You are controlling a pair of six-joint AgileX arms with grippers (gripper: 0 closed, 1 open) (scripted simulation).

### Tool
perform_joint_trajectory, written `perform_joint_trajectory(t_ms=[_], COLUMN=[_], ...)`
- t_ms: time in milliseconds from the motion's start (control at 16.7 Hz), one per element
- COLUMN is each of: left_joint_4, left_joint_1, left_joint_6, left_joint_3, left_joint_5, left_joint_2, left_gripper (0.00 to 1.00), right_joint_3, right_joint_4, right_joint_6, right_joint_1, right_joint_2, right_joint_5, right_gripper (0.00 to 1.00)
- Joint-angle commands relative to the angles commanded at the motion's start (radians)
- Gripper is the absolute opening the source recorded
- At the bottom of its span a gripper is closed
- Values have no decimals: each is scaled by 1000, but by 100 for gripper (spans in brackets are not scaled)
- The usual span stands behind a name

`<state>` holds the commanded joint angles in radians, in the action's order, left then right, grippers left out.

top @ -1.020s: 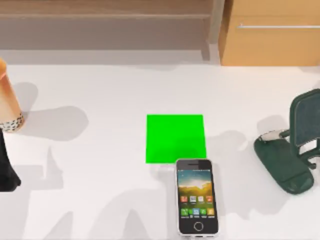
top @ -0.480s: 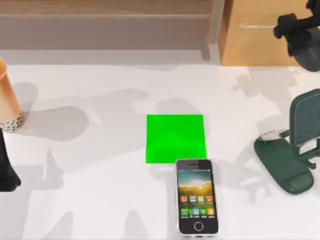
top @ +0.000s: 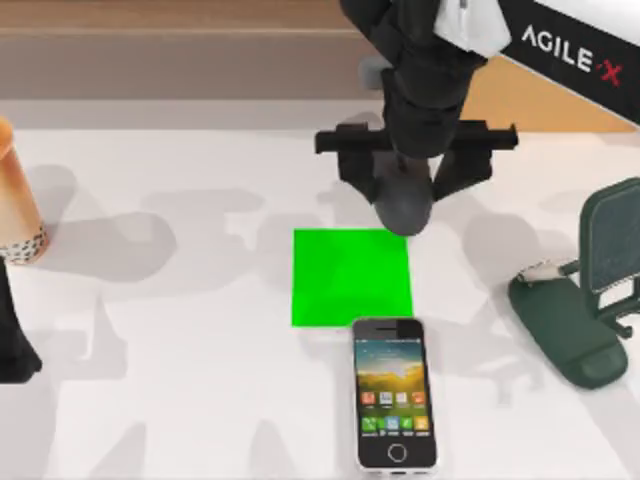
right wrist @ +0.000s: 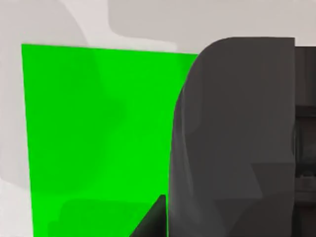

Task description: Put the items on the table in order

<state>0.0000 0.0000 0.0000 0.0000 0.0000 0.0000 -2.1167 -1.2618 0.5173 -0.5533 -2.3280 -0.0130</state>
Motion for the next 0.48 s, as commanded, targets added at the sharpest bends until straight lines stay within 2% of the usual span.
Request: perform_joint_trajectory(t_ms=[240, 480], left_joint_4=[0, 0], left_joint_1=[0, 0], left_joint_6=[0, 0], left_joint_3=[0, 0], left_joint_5=[0, 0], left_joint_2=[0, 0], left_gripper=[100, 100], right_joint_3=[-26, -28], right_joint_4=[13, 16], right_joint_6=[135, 154], right_joint_1=[-88, -100], right_joint_2=[-122, -140], right_joint_5=[15, 17], right_gripper=[0, 0])
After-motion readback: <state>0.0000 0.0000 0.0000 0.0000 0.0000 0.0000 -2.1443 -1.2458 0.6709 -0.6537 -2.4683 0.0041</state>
